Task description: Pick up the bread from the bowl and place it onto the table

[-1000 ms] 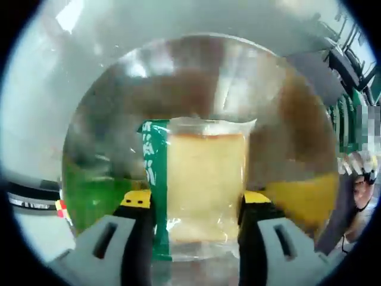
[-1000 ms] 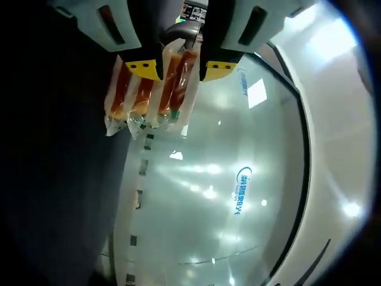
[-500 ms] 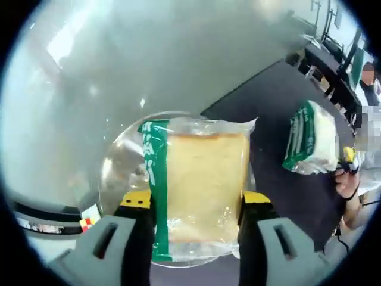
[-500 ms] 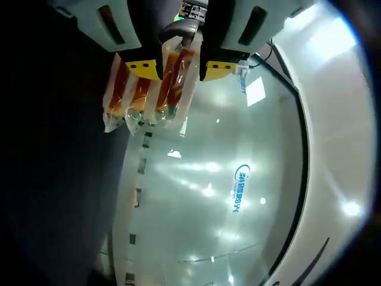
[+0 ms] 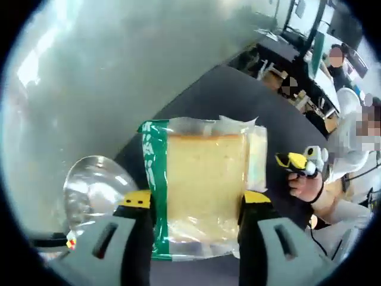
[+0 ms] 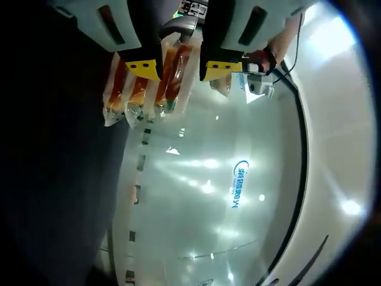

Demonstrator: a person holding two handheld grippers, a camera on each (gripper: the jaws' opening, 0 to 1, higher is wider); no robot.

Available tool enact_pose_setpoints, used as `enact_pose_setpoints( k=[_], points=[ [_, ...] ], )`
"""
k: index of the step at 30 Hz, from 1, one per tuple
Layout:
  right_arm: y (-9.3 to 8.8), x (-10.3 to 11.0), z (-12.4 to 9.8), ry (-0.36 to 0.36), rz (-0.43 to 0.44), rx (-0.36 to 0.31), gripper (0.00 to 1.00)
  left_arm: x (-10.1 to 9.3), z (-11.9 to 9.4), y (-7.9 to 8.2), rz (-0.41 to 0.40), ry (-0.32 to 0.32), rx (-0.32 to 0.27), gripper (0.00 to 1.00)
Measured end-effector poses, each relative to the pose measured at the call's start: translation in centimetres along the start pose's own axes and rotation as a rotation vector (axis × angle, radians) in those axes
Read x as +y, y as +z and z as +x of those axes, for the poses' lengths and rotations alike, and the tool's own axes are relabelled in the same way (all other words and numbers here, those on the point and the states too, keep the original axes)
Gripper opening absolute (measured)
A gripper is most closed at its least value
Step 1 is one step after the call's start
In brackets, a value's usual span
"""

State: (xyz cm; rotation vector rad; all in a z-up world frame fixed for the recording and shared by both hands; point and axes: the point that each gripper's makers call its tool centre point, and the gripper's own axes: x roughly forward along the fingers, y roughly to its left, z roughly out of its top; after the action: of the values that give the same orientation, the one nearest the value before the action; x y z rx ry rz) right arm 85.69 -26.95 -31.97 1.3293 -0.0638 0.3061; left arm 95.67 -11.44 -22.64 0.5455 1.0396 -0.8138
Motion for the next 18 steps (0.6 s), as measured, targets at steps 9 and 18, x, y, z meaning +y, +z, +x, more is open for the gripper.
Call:
enact_pose_setpoints(
  k=[9,18],
  points=[
    [0.2,0.0,0.0,-0.003,0.011,-0.007,0.21,-5.0,4.1,1.4,0.058,-0.05,0.034,0.45],
    [0.3,0.0,0.0,0.0,0.018,-0.008,0.21,-6.0,6.1,2.5,0.055,-0.089,0.055,0.45]
  ],
)
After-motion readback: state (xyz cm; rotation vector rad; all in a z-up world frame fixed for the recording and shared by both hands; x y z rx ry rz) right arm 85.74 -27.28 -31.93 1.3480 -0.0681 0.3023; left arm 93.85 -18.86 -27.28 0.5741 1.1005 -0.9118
